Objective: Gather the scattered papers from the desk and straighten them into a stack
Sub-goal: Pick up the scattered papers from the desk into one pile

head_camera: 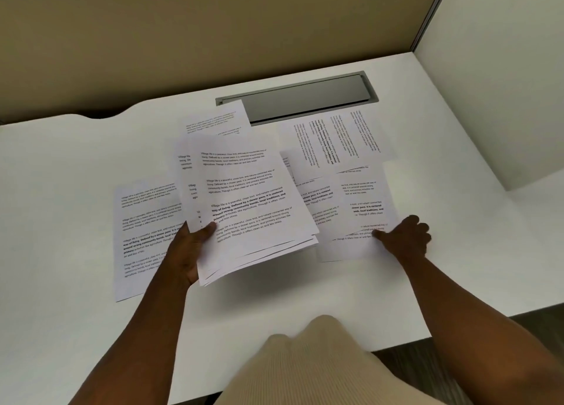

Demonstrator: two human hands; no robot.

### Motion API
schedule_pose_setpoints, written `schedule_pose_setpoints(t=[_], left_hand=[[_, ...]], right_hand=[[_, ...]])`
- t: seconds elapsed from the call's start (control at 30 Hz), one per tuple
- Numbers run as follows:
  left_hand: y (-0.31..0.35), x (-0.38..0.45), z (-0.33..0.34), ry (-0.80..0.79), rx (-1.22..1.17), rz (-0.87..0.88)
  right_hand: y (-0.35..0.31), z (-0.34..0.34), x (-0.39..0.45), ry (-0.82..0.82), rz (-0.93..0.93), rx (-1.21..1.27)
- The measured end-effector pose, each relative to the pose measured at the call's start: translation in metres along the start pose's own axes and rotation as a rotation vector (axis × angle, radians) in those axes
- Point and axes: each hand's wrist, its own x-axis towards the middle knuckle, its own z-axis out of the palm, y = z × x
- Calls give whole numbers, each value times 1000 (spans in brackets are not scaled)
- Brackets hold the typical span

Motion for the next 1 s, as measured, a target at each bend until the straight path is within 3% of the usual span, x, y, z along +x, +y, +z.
schedule_pose_setpoints(t=[0.3,0.57,0.83,0.93,1.0], left_hand=[[1,-3,1,-32,-5,-4],[2,-3,-1,-35,3,-17],[6,-3,2,-43,6,6],[8,-5,6,-43,19,23],[11,-7,9,-52,20,37]], right_hand=[[-11,-17,6,-91,-19,24],[-36,-98,12,196,-291,-71],[-55,-196,-8,712,-473,-67],[-59,-210,-8,792,-538,106],[-65,-212,-10,711,-545,337]])
